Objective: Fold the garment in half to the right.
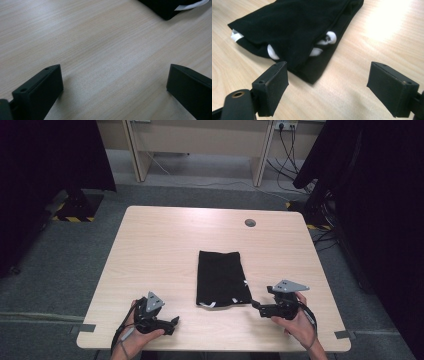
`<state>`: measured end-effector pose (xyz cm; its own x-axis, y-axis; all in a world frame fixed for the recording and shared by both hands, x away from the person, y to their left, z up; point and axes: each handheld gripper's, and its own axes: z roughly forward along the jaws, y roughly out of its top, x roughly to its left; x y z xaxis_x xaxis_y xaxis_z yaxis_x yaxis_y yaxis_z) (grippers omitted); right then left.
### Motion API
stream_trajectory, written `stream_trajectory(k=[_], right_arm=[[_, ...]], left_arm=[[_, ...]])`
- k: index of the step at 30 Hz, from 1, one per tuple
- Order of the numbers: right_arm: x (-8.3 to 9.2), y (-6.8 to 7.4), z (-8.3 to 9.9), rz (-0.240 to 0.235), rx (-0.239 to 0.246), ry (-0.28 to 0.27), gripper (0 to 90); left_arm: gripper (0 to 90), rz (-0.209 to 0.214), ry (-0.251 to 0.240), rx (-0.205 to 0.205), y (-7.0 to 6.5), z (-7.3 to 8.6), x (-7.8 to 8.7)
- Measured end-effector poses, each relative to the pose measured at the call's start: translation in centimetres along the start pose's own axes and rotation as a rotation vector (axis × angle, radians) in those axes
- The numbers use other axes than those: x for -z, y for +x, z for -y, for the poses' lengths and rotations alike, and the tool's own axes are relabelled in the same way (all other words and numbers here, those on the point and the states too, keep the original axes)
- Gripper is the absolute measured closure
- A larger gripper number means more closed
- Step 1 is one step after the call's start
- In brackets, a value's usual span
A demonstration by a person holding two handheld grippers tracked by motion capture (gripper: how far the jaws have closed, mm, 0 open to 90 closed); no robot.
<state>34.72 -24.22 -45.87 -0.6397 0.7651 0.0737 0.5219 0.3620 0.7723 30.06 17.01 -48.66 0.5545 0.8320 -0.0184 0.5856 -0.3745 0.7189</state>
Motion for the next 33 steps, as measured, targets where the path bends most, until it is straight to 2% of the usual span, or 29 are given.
stream_trajectory(k=[15,21,33], right_arm=[[0.2,0.6,0.9,0.002,0.008,0.03,17.1],[0.7,0.7,1.2,0.008,0.012,0.025,17.1],[1.3,0.5,2.2,0.014,0.0,0.037,17.1]], left_arm=[[0.0,0.0,0.0,0.001,0.0,0.0,0.0],[0.0,-0.001,0.0,0.0,0.0,0.0,0.0],[0.0,-0.002,-0.001,0.0,0.0,0.0,0.0]])
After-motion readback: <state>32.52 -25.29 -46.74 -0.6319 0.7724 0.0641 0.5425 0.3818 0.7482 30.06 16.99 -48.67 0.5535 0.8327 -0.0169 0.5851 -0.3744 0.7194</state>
